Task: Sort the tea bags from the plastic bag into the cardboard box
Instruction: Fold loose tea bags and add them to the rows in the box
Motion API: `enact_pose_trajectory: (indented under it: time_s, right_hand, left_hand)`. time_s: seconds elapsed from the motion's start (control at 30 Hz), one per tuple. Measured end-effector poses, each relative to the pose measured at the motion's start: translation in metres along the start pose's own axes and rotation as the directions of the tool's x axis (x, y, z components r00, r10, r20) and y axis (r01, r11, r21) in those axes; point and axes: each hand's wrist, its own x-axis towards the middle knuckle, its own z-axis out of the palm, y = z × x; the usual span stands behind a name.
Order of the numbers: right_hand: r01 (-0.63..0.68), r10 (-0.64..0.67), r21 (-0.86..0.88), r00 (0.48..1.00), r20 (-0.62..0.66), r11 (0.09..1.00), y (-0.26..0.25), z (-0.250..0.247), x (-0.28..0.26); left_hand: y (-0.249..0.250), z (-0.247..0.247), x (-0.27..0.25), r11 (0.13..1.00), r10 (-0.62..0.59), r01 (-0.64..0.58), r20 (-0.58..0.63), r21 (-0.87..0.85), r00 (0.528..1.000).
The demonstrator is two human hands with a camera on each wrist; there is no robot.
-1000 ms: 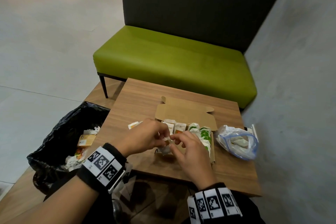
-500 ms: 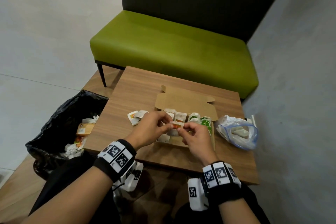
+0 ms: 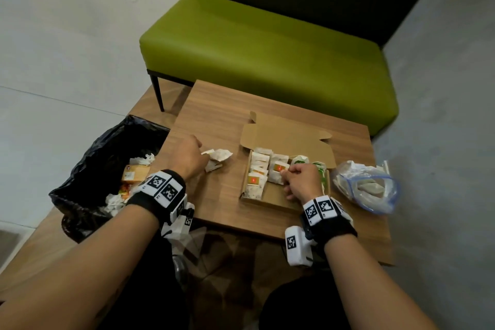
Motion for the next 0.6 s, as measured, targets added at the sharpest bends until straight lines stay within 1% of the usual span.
enact_pose_trajectory:
  time_s: [0.07,0.13,0.17,0.23,0.3,0.37,0.43,0.5,0.6]
  right_hand:
    - [-0.003,0.004,0.002,0.999,-0.047,1.000,-0.001,0.003,0.002]
    - [-0.022,0.022,0.005,0.995,-0.095,1.000,0.001,0.005,0.003]
    - [-0.027,0.027,0.004,0.993,-0.118,1.000,0.002,0.007,0.004]
    - [-0.017,0.011,-0.029,0.983,-0.182,0.999,0.003,0.011,0.005]
    - [0.007,-0.035,-0.117,0.970,-0.239,0.993,0.002,0.014,0.004]
    - [0.015,-0.062,-0.188,0.967,-0.248,0.982,0.001,0.014,0.002]
    - [0.032,-0.081,-0.195,0.965,-0.251,0.980,0.000,0.011,-0.001]
    - [0.057,-0.102,-0.174,0.959,-0.264,0.983,-0.001,0.006,-0.006]
    - [0.128,-0.161,-0.138,0.952,-0.262,0.982,-0.006,-0.001,-0.020]
  left_hand:
    - [-0.001,0.003,0.004,0.999,0.018,-0.020,0.048,0.043,0.999]
    - [-0.003,0.010,0.007,0.996,0.084,-0.087,0.103,0.027,0.991]
    - [-0.004,0.014,0.007,0.991,0.127,-0.130,0.109,0.024,0.986]
    - [-0.005,0.020,0.006,0.974,0.195,-0.205,0.107,0.094,0.975]
    - [-0.005,0.025,0.003,0.947,0.234,-0.250,0.098,0.200,0.967]
    - [-0.002,0.027,0.001,0.919,0.276,-0.277,0.045,0.280,0.960]
    - [-0.002,0.028,0.001,0.906,0.301,-0.287,0.005,0.310,0.954]
    - [-0.005,0.028,0.003,0.922,0.301,-0.283,-0.029,0.266,0.953]
    - [-0.009,0.019,0.002,0.960,0.281,-0.280,-0.092,0.026,0.955]
